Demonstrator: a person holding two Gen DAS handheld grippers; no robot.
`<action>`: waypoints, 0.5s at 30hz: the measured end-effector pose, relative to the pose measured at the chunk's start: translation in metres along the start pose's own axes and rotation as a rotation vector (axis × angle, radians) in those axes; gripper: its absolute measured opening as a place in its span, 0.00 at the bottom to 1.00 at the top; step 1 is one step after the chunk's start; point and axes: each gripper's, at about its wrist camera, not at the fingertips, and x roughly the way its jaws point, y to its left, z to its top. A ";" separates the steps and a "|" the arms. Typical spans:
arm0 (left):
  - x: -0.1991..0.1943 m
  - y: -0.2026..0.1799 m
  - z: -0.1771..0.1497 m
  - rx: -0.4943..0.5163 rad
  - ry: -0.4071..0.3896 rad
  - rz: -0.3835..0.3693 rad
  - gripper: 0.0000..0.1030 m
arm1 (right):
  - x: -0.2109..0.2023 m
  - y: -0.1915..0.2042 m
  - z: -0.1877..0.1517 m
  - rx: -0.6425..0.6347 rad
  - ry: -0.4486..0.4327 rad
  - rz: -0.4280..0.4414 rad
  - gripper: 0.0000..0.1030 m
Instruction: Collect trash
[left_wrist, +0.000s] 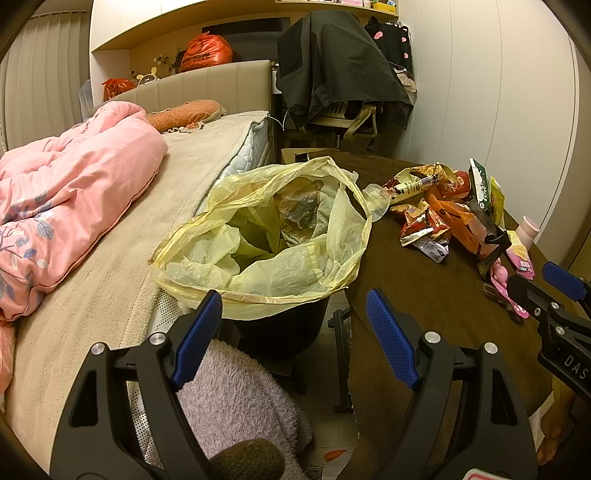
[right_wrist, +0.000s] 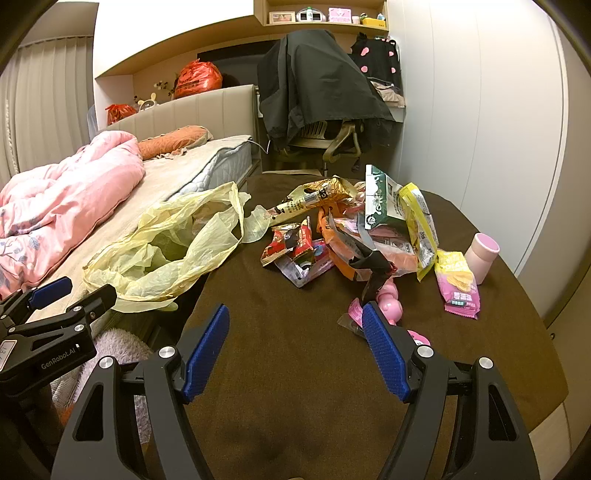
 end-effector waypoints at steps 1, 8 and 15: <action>0.000 0.000 0.000 0.000 0.000 0.000 0.74 | 0.000 0.001 0.000 0.000 0.000 -0.002 0.68; 0.000 0.000 0.000 -0.001 -0.002 0.001 0.74 | 0.000 0.002 0.000 0.000 0.001 0.000 0.68; -0.002 0.000 0.000 -0.004 -0.002 0.002 0.74 | 0.000 0.003 0.000 0.000 0.000 -0.001 0.68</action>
